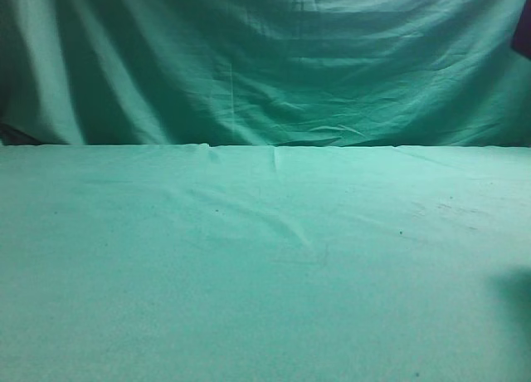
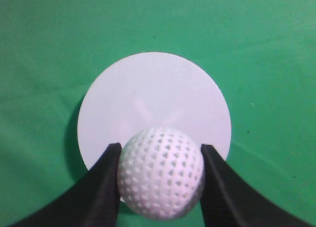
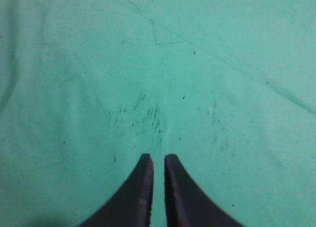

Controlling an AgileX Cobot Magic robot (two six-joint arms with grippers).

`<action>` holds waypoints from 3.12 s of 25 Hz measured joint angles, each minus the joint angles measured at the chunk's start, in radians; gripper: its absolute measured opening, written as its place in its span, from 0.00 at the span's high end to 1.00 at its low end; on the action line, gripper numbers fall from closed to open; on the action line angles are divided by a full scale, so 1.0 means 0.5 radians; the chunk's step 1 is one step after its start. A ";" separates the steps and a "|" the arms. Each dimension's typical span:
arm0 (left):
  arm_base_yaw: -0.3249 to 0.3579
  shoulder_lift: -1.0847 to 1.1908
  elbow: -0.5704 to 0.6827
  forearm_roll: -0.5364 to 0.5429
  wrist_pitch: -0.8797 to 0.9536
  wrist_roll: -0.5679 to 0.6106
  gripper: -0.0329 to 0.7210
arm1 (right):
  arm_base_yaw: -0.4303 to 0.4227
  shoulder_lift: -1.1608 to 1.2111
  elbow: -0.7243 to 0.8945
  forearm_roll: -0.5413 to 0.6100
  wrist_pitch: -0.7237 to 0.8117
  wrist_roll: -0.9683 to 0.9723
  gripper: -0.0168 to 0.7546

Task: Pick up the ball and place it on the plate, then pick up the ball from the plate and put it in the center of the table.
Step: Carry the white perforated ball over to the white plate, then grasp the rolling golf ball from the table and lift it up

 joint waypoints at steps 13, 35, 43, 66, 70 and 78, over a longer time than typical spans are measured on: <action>0.000 0.136 -0.046 0.123 -0.036 -0.027 0.54 | 0.000 0.075 0.000 0.000 -0.035 0.113 0.40; 0.000 0.172 -0.049 0.335 -0.155 -0.370 0.38 | 0.000 0.075 0.000 -0.004 -0.035 0.142 0.37; -0.050 0.172 -0.339 0.158 0.180 -0.366 0.10 | 0.000 0.075 0.000 -0.004 -0.035 0.163 0.37; -0.161 -0.375 -0.642 -0.355 0.597 -0.078 0.96 | 0.000 0.075 0.000 0.106 0.295 0.042 0.37; -0.161 -0.697 -0.324 -0.484 0.445 0.119 0.96 | 0.090 0.080 0.000 0.124 0.296 -0.020 0.37; -0.161 -0.926 -0.075 -0.550 0.315 0.206 0.96 | 0.290 0.394 -0.060 0.236 0.225 -0.038 0.37</action>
